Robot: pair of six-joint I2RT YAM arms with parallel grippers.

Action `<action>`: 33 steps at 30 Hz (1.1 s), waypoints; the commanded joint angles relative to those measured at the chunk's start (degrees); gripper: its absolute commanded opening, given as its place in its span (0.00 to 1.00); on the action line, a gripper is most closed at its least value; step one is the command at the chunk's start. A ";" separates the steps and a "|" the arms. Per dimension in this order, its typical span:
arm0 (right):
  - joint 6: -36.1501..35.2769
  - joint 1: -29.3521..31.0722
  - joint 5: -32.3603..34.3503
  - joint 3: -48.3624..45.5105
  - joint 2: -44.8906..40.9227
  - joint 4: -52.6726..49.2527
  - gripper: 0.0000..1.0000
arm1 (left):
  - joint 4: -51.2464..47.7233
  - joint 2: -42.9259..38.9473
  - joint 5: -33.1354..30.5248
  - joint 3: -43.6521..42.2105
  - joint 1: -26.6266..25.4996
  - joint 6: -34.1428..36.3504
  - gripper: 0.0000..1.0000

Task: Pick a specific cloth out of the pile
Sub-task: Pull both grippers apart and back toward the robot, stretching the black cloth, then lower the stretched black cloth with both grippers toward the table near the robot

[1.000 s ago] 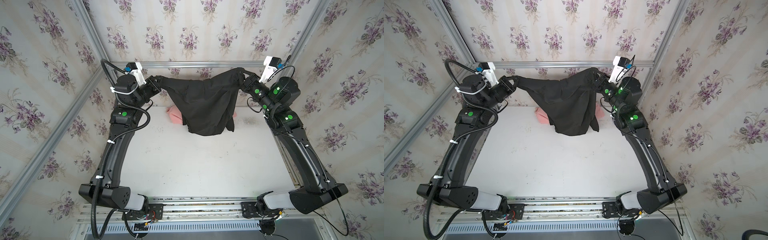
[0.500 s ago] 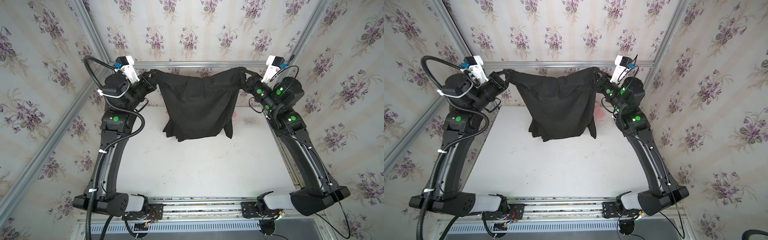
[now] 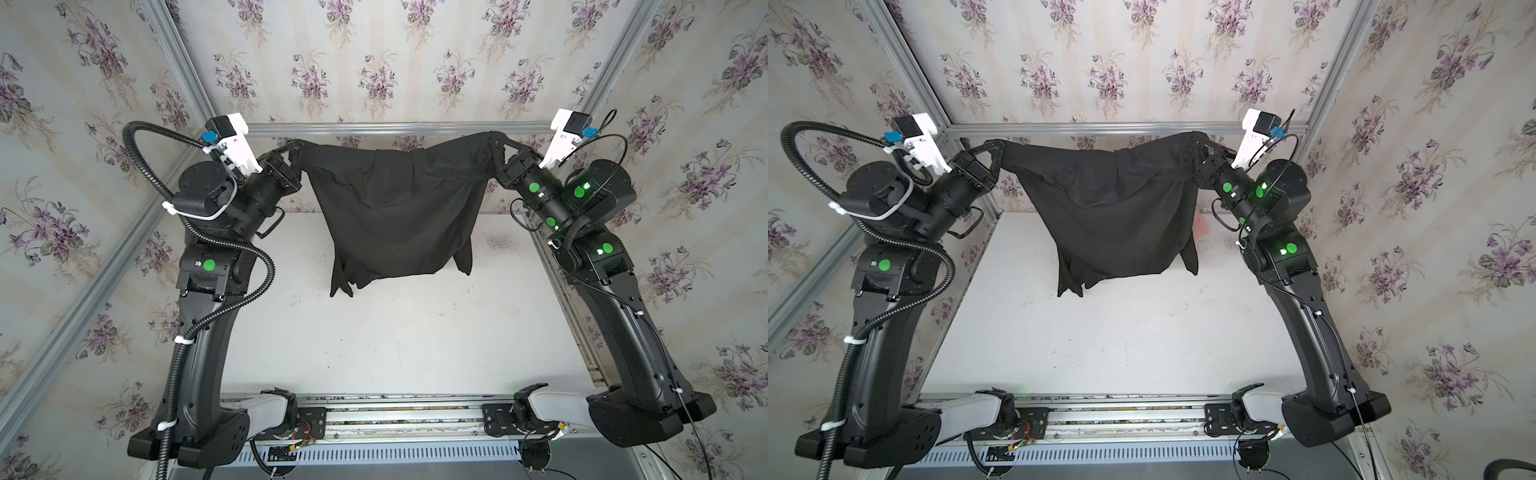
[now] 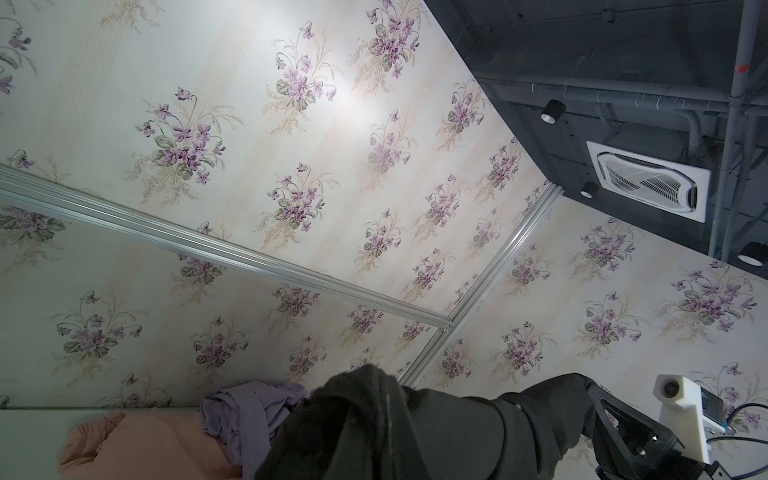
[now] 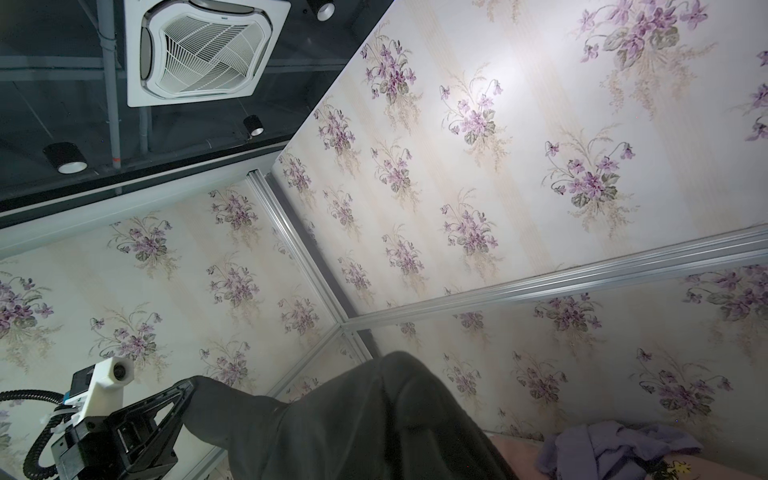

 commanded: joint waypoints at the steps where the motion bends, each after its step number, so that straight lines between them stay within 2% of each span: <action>1: -0.50 0.04 -0.66 -1.24 -2.47 0.53 0.04 | -0.37 -2.94 -1.58 -0.09 -0.24 1.62 0.04; 7: 0.30 0.19 -1.41 -4.44 -8.07 -2.07 0.03 | -2.34 -8.80 -2.84 -2.94 -0.96 3.06 0.04; 15: 3.08 0.66 -0.44 -13.65 -18.38 -4.43 0.02 | -5.37 -15.84 -2.73 -7.70 -1.92 4.17 0.04; 21: 4.13 0.68 -1.10 -18.44 -25.13 -11.16 0.02 | -11.63 -19.35 -3.04 -8.55 -2.01 7.58 0.04; 28: 6.36 0.71 -0.68 -27.12 -30.45 -13.49 0.01 | -13.40 -25.04 -5.59 -16.58 -2.01 9.61 0.06; 33: 7.03 0.66 -0.22 -32.32 -30.27 -12.85 0.01 | -14.09 -25.11 -6.77 -21.55 -2.01 11.45 0.05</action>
